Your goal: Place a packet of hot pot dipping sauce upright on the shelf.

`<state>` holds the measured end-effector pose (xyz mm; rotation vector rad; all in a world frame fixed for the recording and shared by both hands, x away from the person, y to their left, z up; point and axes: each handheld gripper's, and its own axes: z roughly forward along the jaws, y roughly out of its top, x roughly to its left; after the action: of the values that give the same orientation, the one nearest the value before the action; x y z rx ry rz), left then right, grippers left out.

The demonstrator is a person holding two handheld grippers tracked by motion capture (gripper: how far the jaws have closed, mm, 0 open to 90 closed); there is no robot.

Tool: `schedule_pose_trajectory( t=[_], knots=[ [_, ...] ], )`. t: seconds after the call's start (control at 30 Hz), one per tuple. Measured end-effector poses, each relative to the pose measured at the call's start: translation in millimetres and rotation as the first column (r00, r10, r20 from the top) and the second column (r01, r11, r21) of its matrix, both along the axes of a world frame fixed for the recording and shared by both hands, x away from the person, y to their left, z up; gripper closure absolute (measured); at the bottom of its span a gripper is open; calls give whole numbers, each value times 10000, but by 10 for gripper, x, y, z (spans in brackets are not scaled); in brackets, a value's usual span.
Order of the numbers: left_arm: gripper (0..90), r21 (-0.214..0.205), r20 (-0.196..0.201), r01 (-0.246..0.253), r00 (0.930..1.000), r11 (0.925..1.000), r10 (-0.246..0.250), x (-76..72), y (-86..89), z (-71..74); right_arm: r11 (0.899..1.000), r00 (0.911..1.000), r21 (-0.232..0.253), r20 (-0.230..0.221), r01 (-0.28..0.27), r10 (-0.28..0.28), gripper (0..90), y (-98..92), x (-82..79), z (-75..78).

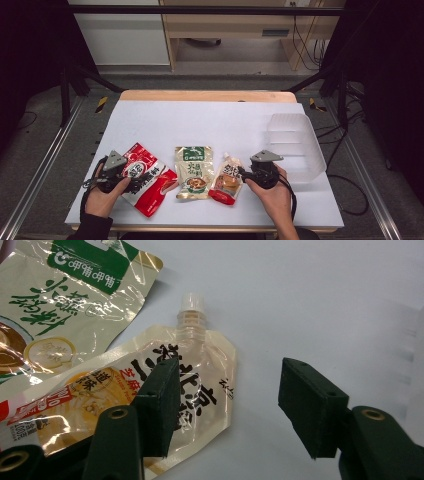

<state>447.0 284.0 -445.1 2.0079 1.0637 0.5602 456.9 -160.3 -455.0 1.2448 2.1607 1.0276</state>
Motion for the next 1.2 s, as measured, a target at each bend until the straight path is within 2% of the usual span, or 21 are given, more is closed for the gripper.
schedule_pose_trajectory(
  t=[0.3, 0.4, 0.6, 0.7, 0.93, 1.03, 1.07, 1.2],
  knots=[
    [67, -46, 108, 27, 9999, 10000, -26, -2, 0, 6, 9999, 9998, 70, -202, -90, 92, 503, 40, 57, -9],
    [70, 37, 144, 94, 9999, 9999, -94, -14, -6, 11, 10000, 9990, -46, -451, -53, 50, 542, 77, 79, -26],
    [75, 49, 144, 118, 9998, 9999, -118, -16, -11, 7, 9997, 9984, -210, -548, -123, 111, 597, 97, 116, -53],
    [76, 49, 144, 113, 9998, 9999, -114, -13, -10, 6, 9992, 9972, -366, -737, -132, 105, 618, 114, 145, -75],
    [80, 73, 106, 119, 9999, 9999, -119, -12, -17, 4, 9985, 9944, -512, -1051, -171, 117, 623, 150, 186, -131],
    [81, 79, 126, 151, 9998, 9999, -152, -16, -25, 7, 9983, 9902, -546, -1391, -223, 145, 599, 164, 191, -164],
    [81, 87, 135, 154, 9998, 9998, -155, -17, -26, 7, 9990, 9893, -412, -1456, -187, 125, 594, 156, 195, -171],
    [82, 114, 131, 186, 9997, 9998, -188, -9, -19, 5, 9992, 9884, -369, -1518, -125, 67, 595, 143, 199, -185]
  ],
)
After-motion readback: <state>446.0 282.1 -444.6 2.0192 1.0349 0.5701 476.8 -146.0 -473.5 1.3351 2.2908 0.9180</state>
